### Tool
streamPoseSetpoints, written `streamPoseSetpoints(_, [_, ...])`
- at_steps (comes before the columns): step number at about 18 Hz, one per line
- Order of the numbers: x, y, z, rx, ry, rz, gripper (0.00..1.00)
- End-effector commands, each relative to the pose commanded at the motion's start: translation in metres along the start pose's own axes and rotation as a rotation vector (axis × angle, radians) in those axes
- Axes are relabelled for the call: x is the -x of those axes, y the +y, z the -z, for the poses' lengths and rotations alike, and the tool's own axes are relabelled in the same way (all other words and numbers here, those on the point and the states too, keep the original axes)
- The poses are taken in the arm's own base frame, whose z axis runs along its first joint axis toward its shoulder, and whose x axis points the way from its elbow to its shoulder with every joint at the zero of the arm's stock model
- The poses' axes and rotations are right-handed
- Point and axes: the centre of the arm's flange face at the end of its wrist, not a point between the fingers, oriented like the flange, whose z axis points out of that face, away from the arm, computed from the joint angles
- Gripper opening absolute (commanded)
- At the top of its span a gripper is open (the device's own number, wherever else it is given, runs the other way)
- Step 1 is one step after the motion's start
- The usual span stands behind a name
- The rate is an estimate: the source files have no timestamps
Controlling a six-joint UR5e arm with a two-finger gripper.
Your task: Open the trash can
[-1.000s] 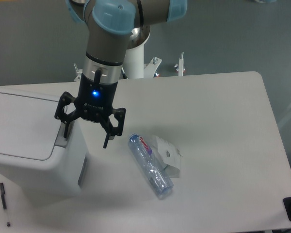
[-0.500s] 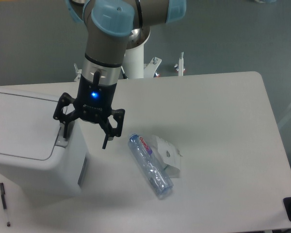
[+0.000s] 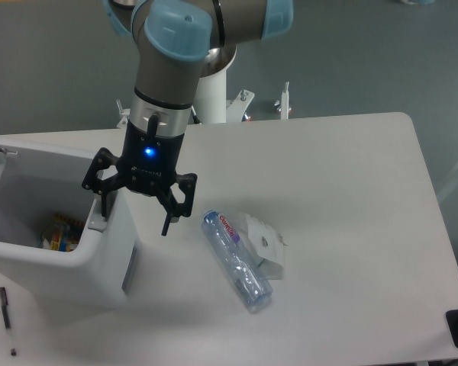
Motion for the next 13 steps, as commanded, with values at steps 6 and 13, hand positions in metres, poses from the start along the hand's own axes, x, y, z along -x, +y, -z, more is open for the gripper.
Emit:
streamPoseSetpoints(6, [0.038,-0.007,0.012,-0.031,-0.043,0.020,1.00])
streamPoseSetpoints(13, [0.193,0.033,0.015,0.080,-0.238,-0.056,1.00])
